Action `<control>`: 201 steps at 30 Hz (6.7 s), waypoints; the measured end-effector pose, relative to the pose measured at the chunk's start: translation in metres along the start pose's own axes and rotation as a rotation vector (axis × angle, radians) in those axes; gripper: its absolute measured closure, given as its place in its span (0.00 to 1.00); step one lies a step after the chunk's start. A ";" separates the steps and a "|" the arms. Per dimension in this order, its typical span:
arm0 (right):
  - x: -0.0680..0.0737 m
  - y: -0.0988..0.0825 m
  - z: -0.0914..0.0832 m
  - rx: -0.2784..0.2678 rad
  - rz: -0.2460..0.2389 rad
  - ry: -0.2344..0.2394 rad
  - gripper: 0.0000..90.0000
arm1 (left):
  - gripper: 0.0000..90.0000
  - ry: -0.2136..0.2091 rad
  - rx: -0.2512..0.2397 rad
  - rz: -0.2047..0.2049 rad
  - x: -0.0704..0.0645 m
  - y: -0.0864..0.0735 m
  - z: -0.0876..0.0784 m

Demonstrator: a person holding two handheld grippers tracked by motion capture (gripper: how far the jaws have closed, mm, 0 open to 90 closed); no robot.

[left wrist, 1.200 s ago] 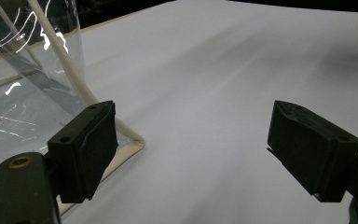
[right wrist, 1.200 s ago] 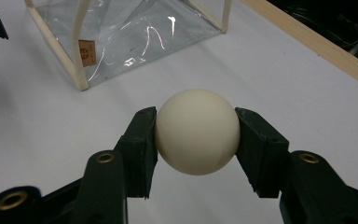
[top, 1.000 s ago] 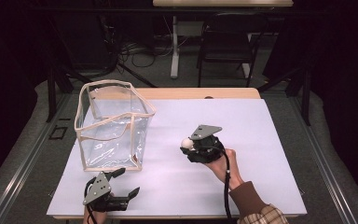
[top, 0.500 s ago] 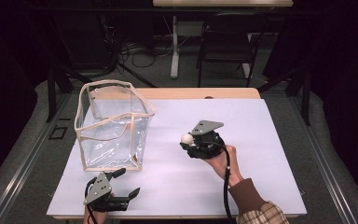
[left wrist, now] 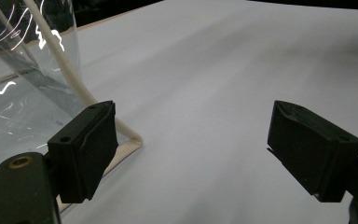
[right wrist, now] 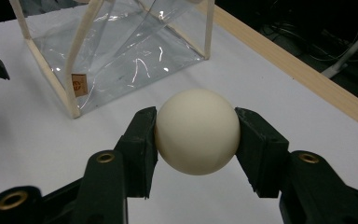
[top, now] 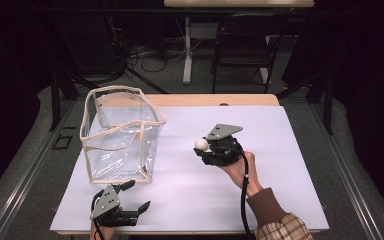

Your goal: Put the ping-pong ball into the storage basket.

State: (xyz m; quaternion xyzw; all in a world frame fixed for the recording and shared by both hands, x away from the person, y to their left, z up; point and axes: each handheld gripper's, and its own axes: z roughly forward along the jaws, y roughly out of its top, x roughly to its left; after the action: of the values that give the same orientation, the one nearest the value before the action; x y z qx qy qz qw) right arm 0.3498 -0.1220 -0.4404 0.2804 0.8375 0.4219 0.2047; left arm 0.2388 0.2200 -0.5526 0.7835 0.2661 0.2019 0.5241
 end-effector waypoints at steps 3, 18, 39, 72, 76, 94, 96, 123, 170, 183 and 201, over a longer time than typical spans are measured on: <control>-0.001 0.003 -0.001 -0.002 -0.001 -0.002 0.57 | 0.18 0.006 -0.002 -0.001 0.000 0.000 0.000; -0.006 0.014 -0.005 -0.007 -0.007 -0.021 0.57 | 0.18 0.001 0.000 0.000 0.000 0.000 0.000; -0.006 0.034 0.002 0.010 -0.037 -0.022 0.57 | 0.18 0.002 -0.002 0.000 0.000 0.000 0.000; -0.002 0.061 0.020 0.032 -0.072 -0.018 0.57 | 0.18 0.004 -0.007 -0.001 0.000 0.000 -0.001; -0.002 0.064 0.021 0.036 -0.072 -0.019 0.57 | 0.18 0.003 -0.005 0.000 0.000 0.000 -0.001; -0.003 0.077 0.027 0.032 -0.071 -0.015 0.57 | 0.18 0.000 -0.008 -0.002 0.000 0.000 -0.001; -0.003 0.079 0.028 0.027 -0.074 -0.015 0.57 | 0.18 0.000 -0.009 -0.004 0.001 0.000 -0.001; 0.000 0.095 0.034 0.021 -0.088 -0.010 0.57 | 0.18 0.002 -0.012 -0.002 0.001 -0.001 -0.001; 0.006 0.119 0.050 0.021 -0.102 0.000 0.57 | 0.18 0.002 -0.017 -0.008 0.001 -0.001 -0.002; 0.004 0.121 0.058 0.026 -0.102 -0.001 0.57 | 0.18 0.003 -0.018 -0.008 0.001 -0.001 -0.002; 0.009 0.128 0.065 0.027 -0.102 0.001 0.57 | 0.18 0.006 -0.022 -0.013 0.001 -0.001 -0.003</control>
State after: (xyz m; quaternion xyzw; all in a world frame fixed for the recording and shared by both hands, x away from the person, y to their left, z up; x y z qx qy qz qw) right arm 0.4189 -0.0154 -0.3729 0.2396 0.8566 0.3996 0.2216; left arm 0.2377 0.2225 -0.5522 0.7754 0.2705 0.2039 0.5329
